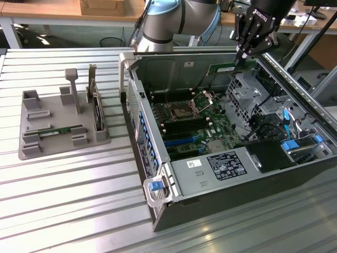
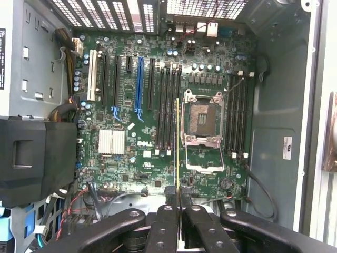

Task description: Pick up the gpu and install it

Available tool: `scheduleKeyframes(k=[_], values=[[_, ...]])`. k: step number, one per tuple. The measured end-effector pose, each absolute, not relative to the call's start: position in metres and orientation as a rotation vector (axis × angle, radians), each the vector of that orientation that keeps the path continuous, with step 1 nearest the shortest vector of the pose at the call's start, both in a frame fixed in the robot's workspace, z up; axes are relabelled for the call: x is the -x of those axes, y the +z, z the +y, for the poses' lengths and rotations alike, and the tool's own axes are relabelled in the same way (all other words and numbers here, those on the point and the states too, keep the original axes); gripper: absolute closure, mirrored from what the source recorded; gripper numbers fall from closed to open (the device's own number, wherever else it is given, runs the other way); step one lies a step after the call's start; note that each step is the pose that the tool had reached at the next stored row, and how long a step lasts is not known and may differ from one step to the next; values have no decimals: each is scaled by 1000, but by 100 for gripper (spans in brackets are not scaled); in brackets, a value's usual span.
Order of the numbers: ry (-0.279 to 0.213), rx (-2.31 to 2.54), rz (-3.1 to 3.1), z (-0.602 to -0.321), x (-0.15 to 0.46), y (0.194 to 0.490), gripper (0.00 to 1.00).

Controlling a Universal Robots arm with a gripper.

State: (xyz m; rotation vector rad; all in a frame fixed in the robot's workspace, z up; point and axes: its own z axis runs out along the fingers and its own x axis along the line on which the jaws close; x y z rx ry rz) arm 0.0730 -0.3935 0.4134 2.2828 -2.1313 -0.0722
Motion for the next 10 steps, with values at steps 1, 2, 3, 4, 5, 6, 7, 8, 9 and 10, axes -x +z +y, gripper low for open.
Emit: scheduleKeyframes(k=[1, 2, 3, 4, 5, 6, 7, 8, 9, 10], values=[[-72, -2283, -2131, -393, -73, 412, 88], [-72, -2283, -2131, -393, -73, 412, 88], [-72, -2283, -2131, -393, -73, 412, 88], [-73, -2283, -2131, -393, -73, 411, 88], [-73, -2283, -2131, -393, -73, 411, 88], [-73, -2283, -2131, -393, -73, 411, 88], [-73, -2283, -2131, -393, -73, 411, 88], [-73, -2283, -2131, -393, -73, 411, 88], [-73, -2283, -2132, -393, -73, 411, 88], [-73, -2283, -2132, -393, -73, 410, 88]])
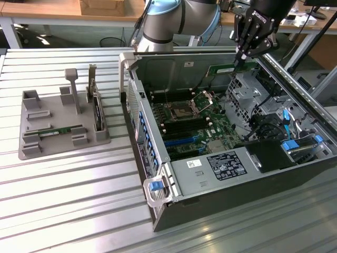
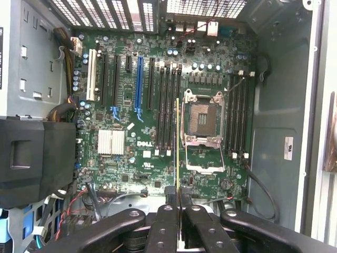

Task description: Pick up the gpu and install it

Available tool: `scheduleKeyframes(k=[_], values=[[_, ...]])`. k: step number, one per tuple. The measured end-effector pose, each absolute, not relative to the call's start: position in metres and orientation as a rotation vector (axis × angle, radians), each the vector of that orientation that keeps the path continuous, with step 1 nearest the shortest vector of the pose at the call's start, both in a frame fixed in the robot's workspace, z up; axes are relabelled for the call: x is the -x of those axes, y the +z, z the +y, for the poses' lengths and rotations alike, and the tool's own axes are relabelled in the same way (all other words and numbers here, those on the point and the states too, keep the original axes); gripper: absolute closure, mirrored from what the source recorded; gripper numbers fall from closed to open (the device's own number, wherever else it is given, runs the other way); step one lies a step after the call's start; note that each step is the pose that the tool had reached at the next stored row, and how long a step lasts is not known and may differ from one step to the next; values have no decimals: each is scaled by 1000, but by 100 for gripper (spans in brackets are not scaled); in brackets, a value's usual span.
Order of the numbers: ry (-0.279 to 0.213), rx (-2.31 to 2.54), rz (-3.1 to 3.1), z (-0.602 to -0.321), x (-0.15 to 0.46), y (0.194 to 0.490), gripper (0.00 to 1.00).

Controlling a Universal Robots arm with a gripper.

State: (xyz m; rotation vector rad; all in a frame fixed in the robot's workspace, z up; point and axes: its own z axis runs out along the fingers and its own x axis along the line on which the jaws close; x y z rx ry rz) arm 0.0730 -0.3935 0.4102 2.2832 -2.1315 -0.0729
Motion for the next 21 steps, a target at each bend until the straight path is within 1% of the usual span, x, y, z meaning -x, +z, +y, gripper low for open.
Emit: scheduleKeyframes(k=[21], values=[[-73, -2245, -2173, -393, -73, 399, 88]])
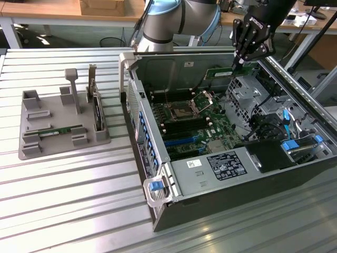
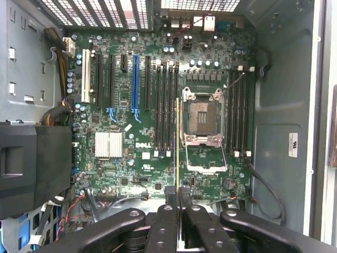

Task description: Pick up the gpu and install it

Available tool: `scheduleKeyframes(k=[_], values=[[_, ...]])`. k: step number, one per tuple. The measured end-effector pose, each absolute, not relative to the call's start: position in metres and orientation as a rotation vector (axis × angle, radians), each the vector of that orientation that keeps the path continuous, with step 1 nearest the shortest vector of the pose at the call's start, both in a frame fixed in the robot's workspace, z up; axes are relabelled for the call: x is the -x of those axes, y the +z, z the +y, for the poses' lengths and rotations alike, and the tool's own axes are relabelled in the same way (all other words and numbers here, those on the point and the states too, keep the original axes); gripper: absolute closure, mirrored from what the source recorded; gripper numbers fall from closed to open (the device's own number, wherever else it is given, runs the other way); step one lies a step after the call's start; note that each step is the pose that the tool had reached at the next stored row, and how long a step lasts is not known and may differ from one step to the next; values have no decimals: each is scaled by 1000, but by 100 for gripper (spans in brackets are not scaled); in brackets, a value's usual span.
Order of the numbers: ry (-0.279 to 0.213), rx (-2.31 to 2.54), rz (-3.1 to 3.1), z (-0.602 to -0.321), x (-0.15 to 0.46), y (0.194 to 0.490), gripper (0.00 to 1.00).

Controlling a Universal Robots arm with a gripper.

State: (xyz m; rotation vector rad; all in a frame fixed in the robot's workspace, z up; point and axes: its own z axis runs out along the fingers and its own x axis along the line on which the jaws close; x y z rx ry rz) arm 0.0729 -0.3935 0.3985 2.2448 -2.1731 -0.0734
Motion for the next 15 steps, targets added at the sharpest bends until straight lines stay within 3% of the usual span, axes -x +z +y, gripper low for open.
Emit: scheduleKeyframes(k=[15], values=[[-73, -2238, -2180, -393, -73, 393, 88]])
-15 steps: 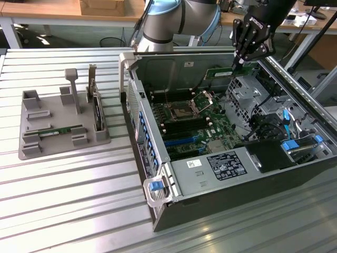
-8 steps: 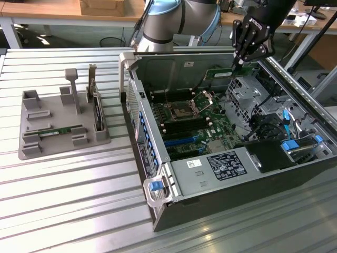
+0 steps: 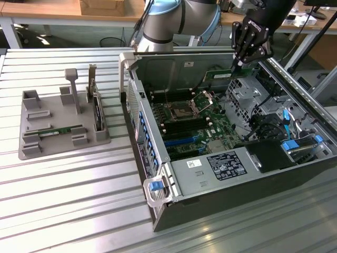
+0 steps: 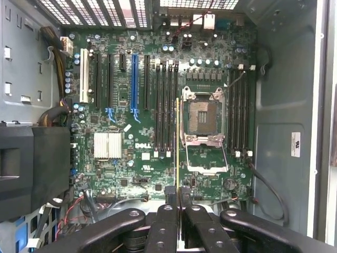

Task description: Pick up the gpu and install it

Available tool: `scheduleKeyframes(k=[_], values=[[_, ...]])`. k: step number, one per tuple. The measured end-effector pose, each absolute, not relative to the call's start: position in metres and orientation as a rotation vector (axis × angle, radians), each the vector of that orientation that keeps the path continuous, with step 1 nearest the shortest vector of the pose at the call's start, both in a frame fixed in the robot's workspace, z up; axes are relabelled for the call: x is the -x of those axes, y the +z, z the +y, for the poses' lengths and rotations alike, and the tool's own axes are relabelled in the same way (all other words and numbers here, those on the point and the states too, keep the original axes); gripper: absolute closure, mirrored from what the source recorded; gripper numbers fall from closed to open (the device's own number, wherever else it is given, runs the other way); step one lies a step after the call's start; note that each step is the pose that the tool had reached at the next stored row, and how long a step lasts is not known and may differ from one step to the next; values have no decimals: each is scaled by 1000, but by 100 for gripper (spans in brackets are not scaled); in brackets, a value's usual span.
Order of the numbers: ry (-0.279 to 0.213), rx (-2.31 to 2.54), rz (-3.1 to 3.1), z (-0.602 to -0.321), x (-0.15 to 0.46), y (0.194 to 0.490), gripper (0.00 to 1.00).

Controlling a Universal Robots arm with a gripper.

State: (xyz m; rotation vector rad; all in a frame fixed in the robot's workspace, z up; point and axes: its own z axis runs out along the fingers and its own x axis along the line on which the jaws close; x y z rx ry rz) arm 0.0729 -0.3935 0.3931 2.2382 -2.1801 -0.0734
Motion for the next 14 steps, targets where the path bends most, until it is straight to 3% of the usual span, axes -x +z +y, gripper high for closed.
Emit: scheduleKeyframes(k=[14], values=[[-73, -2238, -2180, -393, -73, 387, 88]])
